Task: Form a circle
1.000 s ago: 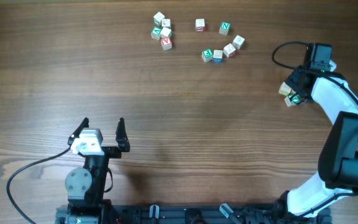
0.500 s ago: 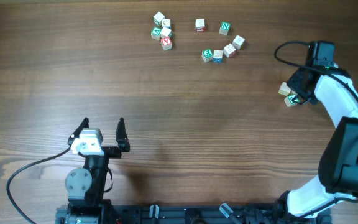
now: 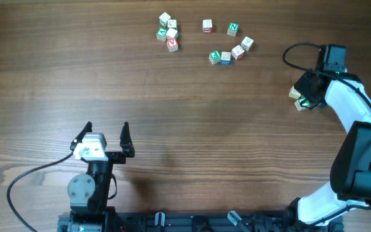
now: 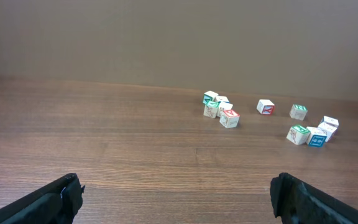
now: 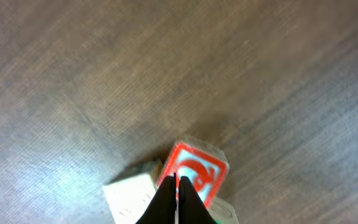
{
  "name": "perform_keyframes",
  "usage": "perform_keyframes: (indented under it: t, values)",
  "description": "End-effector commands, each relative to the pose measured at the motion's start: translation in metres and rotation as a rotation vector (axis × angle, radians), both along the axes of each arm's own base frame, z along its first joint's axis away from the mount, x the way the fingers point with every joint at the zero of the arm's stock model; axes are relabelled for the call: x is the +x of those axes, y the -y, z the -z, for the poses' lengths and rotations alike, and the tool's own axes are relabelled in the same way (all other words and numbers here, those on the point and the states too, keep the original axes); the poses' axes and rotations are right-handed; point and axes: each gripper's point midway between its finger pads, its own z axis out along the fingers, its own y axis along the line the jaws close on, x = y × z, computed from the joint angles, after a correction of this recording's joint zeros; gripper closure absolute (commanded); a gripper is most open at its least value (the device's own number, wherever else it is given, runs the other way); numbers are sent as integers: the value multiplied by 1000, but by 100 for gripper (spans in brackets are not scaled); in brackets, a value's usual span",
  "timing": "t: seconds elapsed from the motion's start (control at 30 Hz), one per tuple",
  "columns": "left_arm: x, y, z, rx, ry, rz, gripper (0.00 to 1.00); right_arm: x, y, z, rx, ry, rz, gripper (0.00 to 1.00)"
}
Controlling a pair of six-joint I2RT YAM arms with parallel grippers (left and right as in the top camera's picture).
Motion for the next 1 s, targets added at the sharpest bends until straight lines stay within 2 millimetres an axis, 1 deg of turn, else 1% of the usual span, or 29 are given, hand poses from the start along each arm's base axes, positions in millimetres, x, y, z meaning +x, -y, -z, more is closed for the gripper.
perform_keyframes:
  t: [0.0, 0.2, 0.5, 0.83, 0.97]
  values:
    - [0, 4, 1, -8, 1, 20, 0, -8, -4, 11, 30, -34, 19, 96]
    - [0, 4, 1, -8, 1, 20, 0, -11, -1, 12, 16, -46, 33, 96]
    - [0, 4, 1, -8, 1, 20, 0, -13, 5, 24, 17, -70, 66, 96]
    - [0, 4, 1, -8, 1, 20, 0, -9, 9, 25, -1, -58, 69, 96]
    - [0, 4, 1, -8, 1, 20, 0, -4, 10, 24, -5, -34, 68, 96]
